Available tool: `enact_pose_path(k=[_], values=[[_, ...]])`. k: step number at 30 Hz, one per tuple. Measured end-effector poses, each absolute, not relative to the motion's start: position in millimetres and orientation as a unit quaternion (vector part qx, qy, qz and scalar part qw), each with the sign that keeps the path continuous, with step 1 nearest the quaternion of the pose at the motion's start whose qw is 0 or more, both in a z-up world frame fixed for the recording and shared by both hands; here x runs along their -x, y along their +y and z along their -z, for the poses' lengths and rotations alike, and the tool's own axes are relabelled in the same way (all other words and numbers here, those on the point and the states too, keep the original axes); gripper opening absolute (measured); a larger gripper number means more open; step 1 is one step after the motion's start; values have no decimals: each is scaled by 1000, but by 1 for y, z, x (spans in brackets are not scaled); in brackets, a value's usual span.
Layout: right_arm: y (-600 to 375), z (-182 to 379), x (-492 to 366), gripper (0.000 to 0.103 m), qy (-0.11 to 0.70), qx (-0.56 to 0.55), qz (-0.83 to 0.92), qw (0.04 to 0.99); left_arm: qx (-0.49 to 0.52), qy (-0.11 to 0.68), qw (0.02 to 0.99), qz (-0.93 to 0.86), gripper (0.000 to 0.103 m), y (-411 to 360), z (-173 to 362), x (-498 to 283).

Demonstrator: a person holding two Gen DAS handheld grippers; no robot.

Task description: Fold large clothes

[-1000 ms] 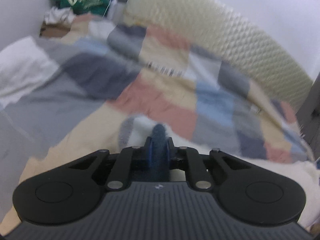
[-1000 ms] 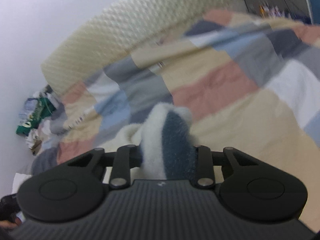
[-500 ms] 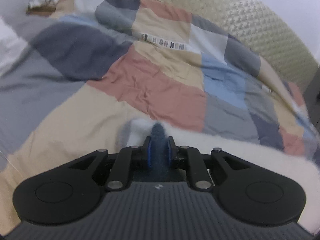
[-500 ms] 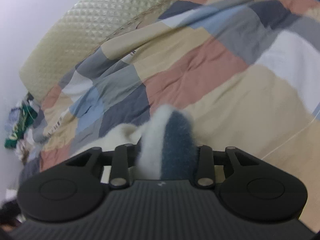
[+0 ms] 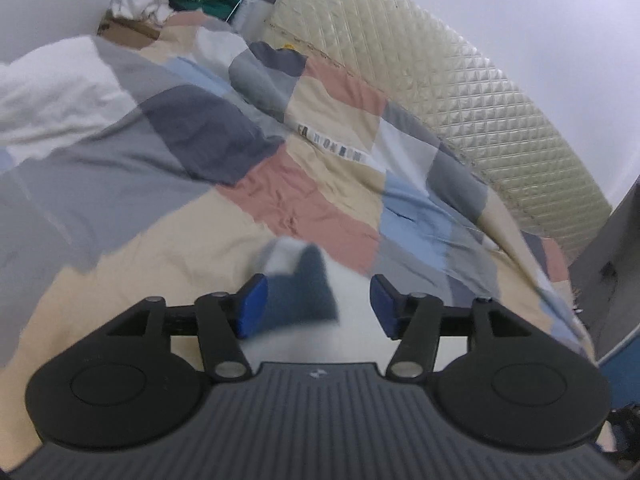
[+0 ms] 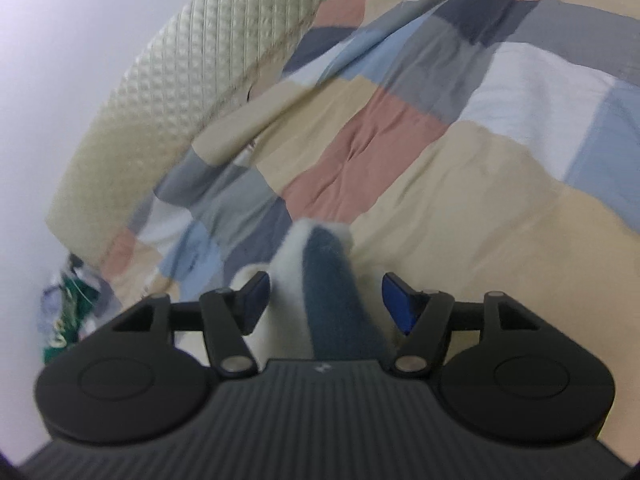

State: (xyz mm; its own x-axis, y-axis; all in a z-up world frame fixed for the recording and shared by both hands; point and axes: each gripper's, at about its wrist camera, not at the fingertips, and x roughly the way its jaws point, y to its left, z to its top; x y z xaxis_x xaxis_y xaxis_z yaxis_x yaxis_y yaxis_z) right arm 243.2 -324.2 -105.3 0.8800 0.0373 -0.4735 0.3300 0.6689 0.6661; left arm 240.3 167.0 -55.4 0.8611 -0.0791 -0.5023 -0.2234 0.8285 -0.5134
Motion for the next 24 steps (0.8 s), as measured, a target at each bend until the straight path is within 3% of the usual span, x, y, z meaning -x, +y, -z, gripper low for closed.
enact_pose_path(k=[8,11,13,24], values=[[-303,109,-191,74,231,-473,45,849,387,303,871,3,69,144,78,-201],[-296,124,-190,91,245,-516,33,820,405,315,858,12,75,138,89,-205],[-291,136,-198,91,264,-531,19,805,425,322,846,23,80,136,100,-210],[-278,188,-254,91,299,-586,-5,753,552,311,773,38,80,156,160,-253]])
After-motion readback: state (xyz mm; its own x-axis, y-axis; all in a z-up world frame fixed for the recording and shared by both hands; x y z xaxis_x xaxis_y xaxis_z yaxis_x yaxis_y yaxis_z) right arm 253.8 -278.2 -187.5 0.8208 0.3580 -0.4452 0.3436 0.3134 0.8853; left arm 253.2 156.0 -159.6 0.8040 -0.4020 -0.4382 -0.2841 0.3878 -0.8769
